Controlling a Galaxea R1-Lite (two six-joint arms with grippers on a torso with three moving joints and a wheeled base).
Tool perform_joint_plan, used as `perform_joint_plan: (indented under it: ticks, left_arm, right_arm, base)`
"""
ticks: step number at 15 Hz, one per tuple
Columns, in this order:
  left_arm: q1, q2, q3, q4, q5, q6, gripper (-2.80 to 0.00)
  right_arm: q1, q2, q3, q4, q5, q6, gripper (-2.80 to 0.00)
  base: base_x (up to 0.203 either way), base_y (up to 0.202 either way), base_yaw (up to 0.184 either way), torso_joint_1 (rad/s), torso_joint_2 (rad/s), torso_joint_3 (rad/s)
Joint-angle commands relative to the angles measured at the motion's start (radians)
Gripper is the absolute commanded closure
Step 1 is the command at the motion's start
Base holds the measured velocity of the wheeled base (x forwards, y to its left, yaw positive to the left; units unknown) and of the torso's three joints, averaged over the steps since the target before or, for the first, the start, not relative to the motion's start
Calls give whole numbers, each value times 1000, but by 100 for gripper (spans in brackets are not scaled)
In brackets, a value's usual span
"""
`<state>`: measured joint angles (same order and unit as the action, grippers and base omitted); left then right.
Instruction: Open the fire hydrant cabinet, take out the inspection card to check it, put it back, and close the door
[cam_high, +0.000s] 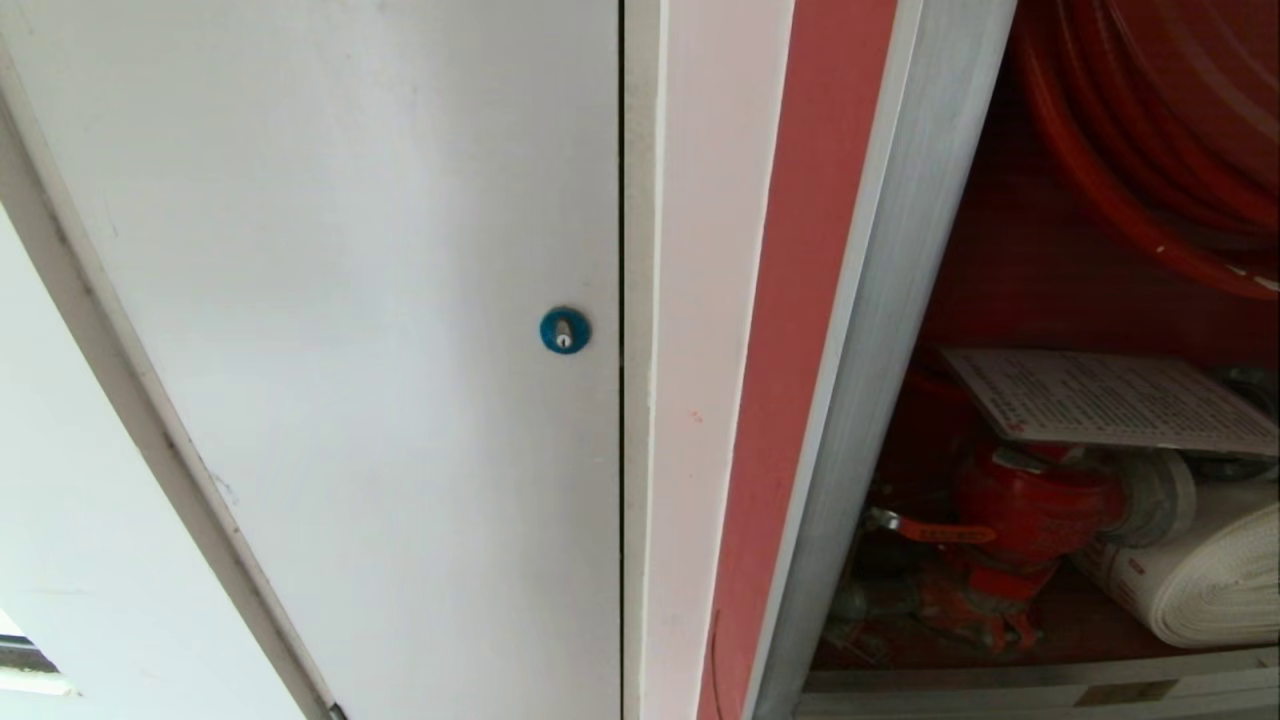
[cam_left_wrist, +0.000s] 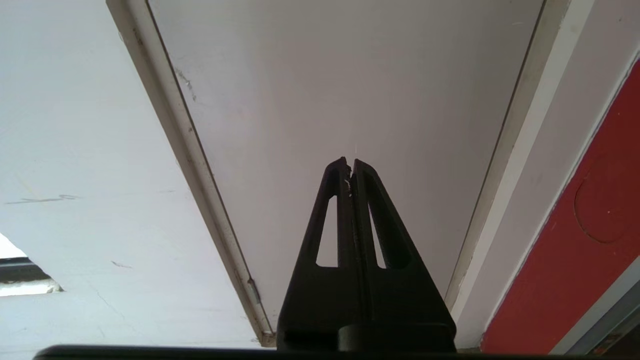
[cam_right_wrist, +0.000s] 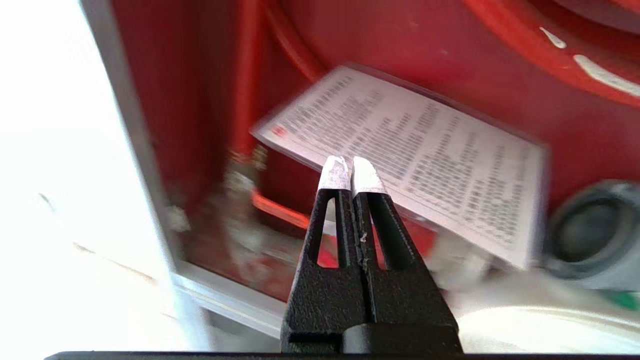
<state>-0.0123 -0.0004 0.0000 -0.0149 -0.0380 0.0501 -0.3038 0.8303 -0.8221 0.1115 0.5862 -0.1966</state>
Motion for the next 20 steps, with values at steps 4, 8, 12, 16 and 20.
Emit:
perform_joint_plan:
  ticks: [4, 8, 12, 16, 20]
  left_arm:
    - [0, 0, 12, 0, 0, 1, 0]
    - [0, 0, 12, 0, 0, 1, 0]
    - [0, 0, 12, 0, 0, 1, 0]
    - [0, 0, 12, 0, 0, 1, 0]
    - [0, 0, 12, 0, 0, 1, 0]
  right_arm:
    - [38, -88, 4, 11, 12, 123, 0]
    - [138, -215, 59, 39, -45, 155, 0]
    - [224, -408, 138, 90, -154, 156, 0]
    - [266, -543, 253, 98, -236, 154, 0]
    - [273, -601, 367, 91, -297, 172, 0]
  base:
    - [0, 0, 0, 0, 0, 0]
    - [0, 0, 0, 0, 0, 0]
    - [0, 0, 0, 0, 0, 0]
    - [0, 0, 0, 0, 0, 0]
    - [0, 0, 0, 0, 0, 0]
